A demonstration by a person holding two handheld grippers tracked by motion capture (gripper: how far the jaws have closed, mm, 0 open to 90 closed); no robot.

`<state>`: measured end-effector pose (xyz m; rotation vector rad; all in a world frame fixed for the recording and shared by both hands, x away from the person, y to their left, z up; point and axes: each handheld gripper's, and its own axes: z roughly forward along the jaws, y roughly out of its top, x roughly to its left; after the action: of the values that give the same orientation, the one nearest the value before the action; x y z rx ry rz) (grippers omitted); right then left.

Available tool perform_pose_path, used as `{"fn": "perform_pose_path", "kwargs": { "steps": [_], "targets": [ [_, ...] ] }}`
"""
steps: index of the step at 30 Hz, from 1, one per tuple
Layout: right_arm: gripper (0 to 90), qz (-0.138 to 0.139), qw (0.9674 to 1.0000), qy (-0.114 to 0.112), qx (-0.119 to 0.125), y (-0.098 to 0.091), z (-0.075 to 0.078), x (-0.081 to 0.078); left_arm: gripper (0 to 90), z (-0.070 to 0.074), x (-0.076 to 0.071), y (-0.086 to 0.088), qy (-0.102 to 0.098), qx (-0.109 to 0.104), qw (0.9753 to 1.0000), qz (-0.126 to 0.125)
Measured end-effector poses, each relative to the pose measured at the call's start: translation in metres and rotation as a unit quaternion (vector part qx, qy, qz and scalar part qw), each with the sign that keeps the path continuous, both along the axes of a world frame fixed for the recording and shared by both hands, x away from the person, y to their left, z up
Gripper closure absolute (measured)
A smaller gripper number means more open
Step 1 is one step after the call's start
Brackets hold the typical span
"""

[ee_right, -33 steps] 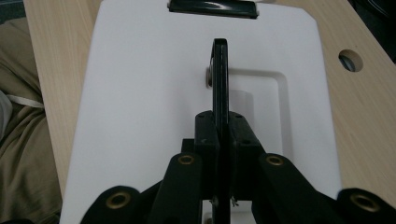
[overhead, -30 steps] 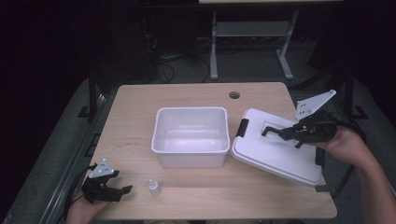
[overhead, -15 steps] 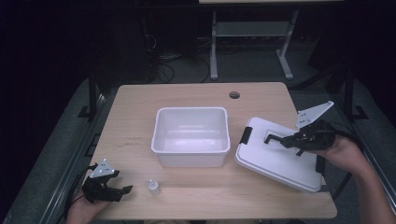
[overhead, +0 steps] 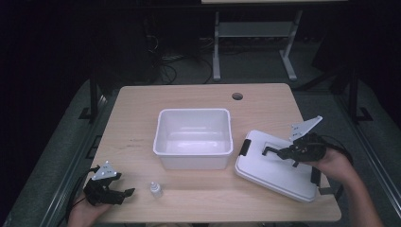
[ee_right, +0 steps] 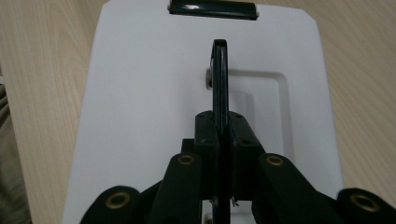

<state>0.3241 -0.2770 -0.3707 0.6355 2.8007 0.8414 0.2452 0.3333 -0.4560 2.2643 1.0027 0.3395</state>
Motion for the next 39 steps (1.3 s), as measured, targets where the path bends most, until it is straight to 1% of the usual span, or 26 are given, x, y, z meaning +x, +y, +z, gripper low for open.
{"fn": "perform_pose_path", "kwargs": {
  "steps": [1,2,4,6,7,8,13,15,18,21,24,28,30,34,36,37,38,39],
  "targets": [
    [83.8,0.0,1.0,0.0,0.0,0.0,0.0,0.0,18.2,0.0,0.0,0.0,0.0,0.0,1.0,0.0],
    [83.7,-0.002,1.0,0.004,-0.004,0.002,-0.007,0.001,18.2,0.0,0.0,0.0,0.0,0.001,1.0,-0.002],
    [83.7,-0.002,1.0,0.003,-0.007,0.003,-0.012,0.002,18.2,-0.001,0.0,-0.001,0.0,0.002,1.0,-0.001],
    [83.7,-0.006,0.9999,0.009,-0.006,0.004,-0.017,0.003,18.2,0.0,0.001,-0.001,0.001,0.003,1.0,-0.002],
    [83.7,-0.006,0.9999,0.009,-0.006,0.004,-0.017,0.003,18.2,0.0,0.001,-0.001,0.001,0.003,1.0,-0.002],
    [83.7,-0.006,0.9999,0.01,-0.006,0.005,-0.021,0.005,18.2,0.0,0.001,-0.001,0.001,0.003,1.0,-0.002],
    [83.7,-0.01,0.9999,0.011,-0.003,0.006,-0.028,0.007,18.2,-0.001,0.001,-0.001,0.001,0.002,1.0,0.0],
    [83.7,-0.014,0.9998,0.016,-0.001,0.007,-0.03,0.008,18.2,-0.001,0.001,-0.001,0.0,0.002,1.0,-0.001],
    [83.7,-0.015,0.9997,0.017,-0.003,0.008,-0.034,0.009,18.2,-0.001,0.001,-0.001,0.0,0.002,1.0,-0.001],
    [83.6,-0.016,0.9997,0.017,0.001,0.009,-0.036,0.009,18.2,-0.001,0.001,-0.001,0.002,0.003,1.0,-0.001],
    [83.5,-0.016,0.9997,0.017,-0.002,0.01,-0.037,0.009,18.2,-0.001,0.001,-0.001,0.001,0.002,1.0,-0.001],
    [82.4,-0.022,0.9996,0.016,0.007,0.01,-0.038,0.006,18.2,-0.001,0.001,-0.001,0.003,0.004,1.0,-0.003],
    [79.7,-0.023,0.9996,0.01,0.013,0.01,-0.037,0.004,18.2,-0.002,0.002,-0.001,0.004,0.004,1.0,-0.004],
    [75.5,-0.03,0.9995,0.008,0.011,0.009,-0.035,-0.001,18.2,-0.002,0.002,0.0,0.002,0.003,1.0,-0.001],
    [71.9,-0.03,0.9994,0.007,0.014,0.009,-0.035,-0.002,18.2,-0.002,0.001,0.0,0.001,0.002,1.0,-0.001],
    [71.9,-0.03,0.9994,0.007,0.014,0.009,-0.035,-0.002,18.2,-0.002,0.001,0.0,0.001,0.002,1.0,-0.001],
    [68.4,-0.031,0.9993,0.008,0.019,0.009,-0.034,-0.005,18.2,-0.002,0.002,-0.001,0.004,0.003,1.0,-0.004],
    [68.4,-0.031,0.9993,0.008,0.019,0.009,-0.034,-0.005,18.3,-0.002,0.002,-0.001,0.004,0.003,1.0,-0.004]
  ]
}}
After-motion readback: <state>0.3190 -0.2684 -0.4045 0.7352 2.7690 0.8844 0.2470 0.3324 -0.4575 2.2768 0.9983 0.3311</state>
